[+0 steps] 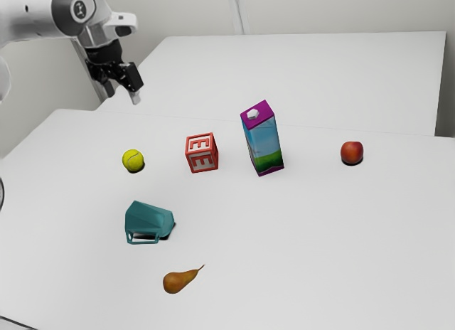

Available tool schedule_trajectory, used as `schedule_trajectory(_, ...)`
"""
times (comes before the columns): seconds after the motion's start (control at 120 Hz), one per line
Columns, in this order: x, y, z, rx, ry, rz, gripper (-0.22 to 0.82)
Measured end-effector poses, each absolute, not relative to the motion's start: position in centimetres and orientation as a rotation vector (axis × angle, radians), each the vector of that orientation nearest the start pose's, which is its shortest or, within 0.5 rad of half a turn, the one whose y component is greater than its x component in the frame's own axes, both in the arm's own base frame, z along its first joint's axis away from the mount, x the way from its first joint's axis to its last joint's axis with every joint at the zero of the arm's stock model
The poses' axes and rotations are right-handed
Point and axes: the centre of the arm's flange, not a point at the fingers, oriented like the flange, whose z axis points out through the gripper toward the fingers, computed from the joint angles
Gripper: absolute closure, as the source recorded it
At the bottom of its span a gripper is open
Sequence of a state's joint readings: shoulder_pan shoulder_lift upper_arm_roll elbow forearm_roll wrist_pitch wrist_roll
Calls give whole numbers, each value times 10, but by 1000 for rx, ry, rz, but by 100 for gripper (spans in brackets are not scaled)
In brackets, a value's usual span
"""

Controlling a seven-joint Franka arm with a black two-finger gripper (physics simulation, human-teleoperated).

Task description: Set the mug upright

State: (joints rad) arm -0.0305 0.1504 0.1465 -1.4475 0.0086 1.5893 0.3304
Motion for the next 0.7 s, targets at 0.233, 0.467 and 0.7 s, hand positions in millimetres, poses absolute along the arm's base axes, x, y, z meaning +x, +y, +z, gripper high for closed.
schedule_trajectory(0.233,581,109,551,-3264,177,100,0)
schedule_trajectory(0.467,544,155,477,-3557,-150,257,0)
schedule_trajectory(0.7,502,158,411,-3733,-325,435,0)
